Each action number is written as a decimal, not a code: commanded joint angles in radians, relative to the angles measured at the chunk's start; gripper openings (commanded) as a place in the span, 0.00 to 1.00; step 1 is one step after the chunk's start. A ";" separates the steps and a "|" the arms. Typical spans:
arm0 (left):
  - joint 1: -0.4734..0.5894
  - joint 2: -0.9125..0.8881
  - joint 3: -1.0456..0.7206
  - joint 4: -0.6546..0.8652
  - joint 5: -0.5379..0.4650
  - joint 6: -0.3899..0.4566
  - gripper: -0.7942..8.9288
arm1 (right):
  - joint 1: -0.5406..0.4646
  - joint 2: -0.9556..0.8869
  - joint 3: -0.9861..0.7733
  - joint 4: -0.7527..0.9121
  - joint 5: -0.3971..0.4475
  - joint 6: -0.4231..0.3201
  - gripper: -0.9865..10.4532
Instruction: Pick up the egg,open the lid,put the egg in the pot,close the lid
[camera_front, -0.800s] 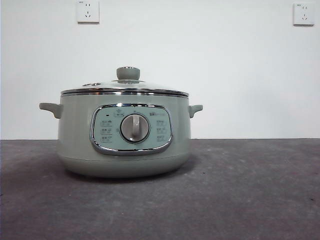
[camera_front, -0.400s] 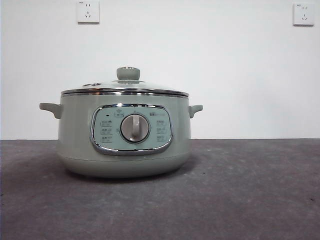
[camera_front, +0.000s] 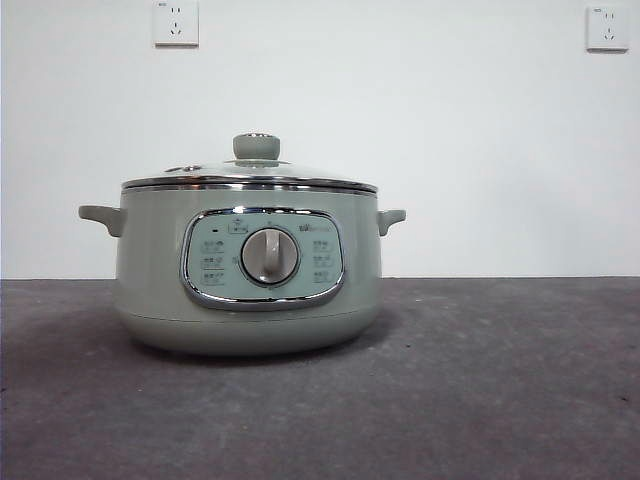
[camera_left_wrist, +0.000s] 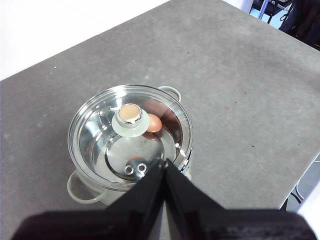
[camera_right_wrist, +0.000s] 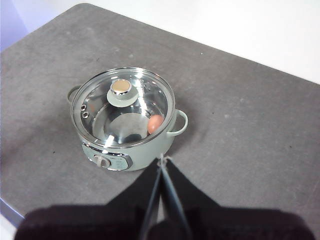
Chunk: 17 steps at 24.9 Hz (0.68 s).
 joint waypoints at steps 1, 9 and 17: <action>0.002 -0.002 -0.003 0.007 0.003 -0.003 0.08 | 0.001 0.009 -0.006 -0.024 0.000 0.024 0.09; 0.002 0.005 -0.003 0.007 0.003 -0.003 0.08 | 0.001 0.044 -0.006 -0.024 0.015 0.024 0.09; 0.002 0.027 -0.002 0.006 0.002 -0.004 0.08 | 0.000 0.094 -0.006 -0.024 0.015 0.024 0.09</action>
